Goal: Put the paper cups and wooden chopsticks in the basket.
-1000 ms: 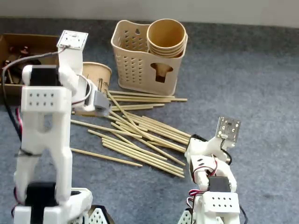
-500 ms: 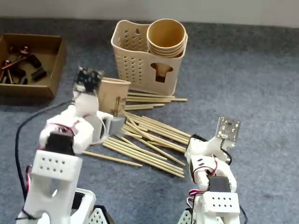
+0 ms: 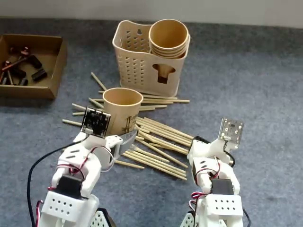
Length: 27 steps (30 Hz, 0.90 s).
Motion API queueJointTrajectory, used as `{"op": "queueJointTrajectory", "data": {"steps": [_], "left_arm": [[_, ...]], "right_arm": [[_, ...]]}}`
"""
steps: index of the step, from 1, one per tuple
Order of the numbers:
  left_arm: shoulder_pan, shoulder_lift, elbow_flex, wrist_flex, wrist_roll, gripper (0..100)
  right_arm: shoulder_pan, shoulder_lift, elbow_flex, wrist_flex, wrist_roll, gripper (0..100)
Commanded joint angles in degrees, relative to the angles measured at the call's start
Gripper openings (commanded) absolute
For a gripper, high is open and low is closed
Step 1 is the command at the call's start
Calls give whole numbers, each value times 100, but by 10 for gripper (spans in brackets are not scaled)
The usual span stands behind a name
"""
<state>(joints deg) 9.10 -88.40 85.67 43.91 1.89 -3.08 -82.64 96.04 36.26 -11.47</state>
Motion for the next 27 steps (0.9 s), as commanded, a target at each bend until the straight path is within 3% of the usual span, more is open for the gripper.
{"op": "queueJointTrajectory", "data": {"steps": [1, 5, 8, 16, 27], "left_arm": [[75, -620, 180, 158, 53, 284], [66, -1279, 338, 589, 0, 289], [84, -1640, 259, 1240, -677, 311], [75, -1675, -268, 2127, -730, 338], [40, -1675, -356, 2233, -721, 336]], "right_arm": [[40, -13, 637, -127, -26, 5], [40, -13, 637, -127, -26, 5], [40, -13, 637, -127, -26, 5], [40, -13, 637, -127, -26, 5], [40, -13, 637, -127, -26, 5]]}}
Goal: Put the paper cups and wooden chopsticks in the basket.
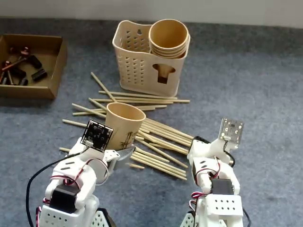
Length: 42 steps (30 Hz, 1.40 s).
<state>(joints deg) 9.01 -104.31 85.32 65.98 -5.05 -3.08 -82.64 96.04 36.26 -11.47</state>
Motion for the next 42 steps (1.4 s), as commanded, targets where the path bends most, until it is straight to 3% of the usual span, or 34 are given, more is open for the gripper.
{"op": "queueJointTrajectory", "data": {"steps": [1, 9, 16, 29, 32, 36, 39, 42], "left_arm": [[22, -84, -330, 26, -26, 336], [-312, -84, -312, 18, -18, 337], [-312, -84, -303, 18, -18, 336], [-312, -84, -303, 18, -18, 334], [-312, -84, -259, 9, -18, 334], [-365, -84, -365, 18, -18, 334], [-699, -84, -769, 26, 229, 334], [-1235, -84, -1191, 167, 484, 334]], "right_arm": [[40, -13, 637, -127, -26, 5], [22, -13, 629, -127, -62, 5], [-769, -13, 655, -127, -35, 5], [-927, -57, 593, 84, -9, 5], [-875, -57, 251, 75, 624, 6], [-268, -57, -453, 233, 1776, 6], [84, -57, -1051, 681, 2699, 6], [22, -13, -2009, 1473, 2892, 6]]}}
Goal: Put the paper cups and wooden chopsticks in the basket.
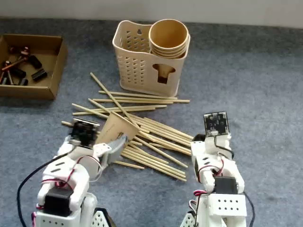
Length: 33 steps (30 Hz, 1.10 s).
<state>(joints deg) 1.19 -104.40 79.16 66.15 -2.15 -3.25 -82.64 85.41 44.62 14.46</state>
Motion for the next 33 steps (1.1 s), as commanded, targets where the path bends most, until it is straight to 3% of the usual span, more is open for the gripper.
{"op": "queueJointTrajectory", "data": {"steps": [1, 7, 14, 24, 33], "left_arm": [[-629, -75, -681, 264, 202, 333], [-1815, -75, -769, 835, 211, 333], [-3064, -75, -215, 897, 211, 333], [-3187, -75, 391, 862, 185, 333], [-3187, -75, 409, 888, 167, 333]], "right_arm": [[-75, -4, -1297, 884, 316, 6], [-1244, 4, -3037, 2193, 308, 6], [-2255, 242, -3670, 2369, 299, 56], [-3196, 2589, -4822, 2360, -352, 103], [-3776, 4426, -6018, 2369, -396, 151]]}}
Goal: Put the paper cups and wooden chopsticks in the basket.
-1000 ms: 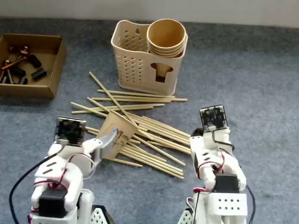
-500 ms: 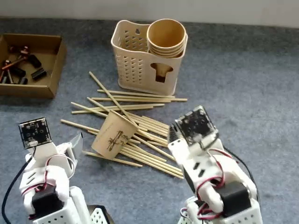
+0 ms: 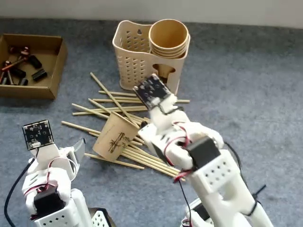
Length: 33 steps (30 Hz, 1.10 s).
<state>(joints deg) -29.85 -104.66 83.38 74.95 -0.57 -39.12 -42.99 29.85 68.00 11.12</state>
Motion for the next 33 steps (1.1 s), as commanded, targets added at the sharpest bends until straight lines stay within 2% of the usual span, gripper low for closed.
{"op": "queueJointTrajectory", "data": {"steps": [1, 10, 15, 20, 33], "left_arm": [[-84, -48, -13, 9, 9, 333], [-84, -48, -13, 18, 9, 333], [-84, -48, -13, 18, 9, 333], [-84, -48, -13, 18, 9, 333], [-84, -48, 57, -18, 9, 333]], "right_arm": [[-259, 655, -567, 31, -62, 165], [-602, 2202, -1543, -13, -79, 173], [-593, 2958, -2290, -4, -659, 173], [-673, 3547, -2818, -4, -932, 173], [-822, 4831, -3345, 13, -949, 173]]}}
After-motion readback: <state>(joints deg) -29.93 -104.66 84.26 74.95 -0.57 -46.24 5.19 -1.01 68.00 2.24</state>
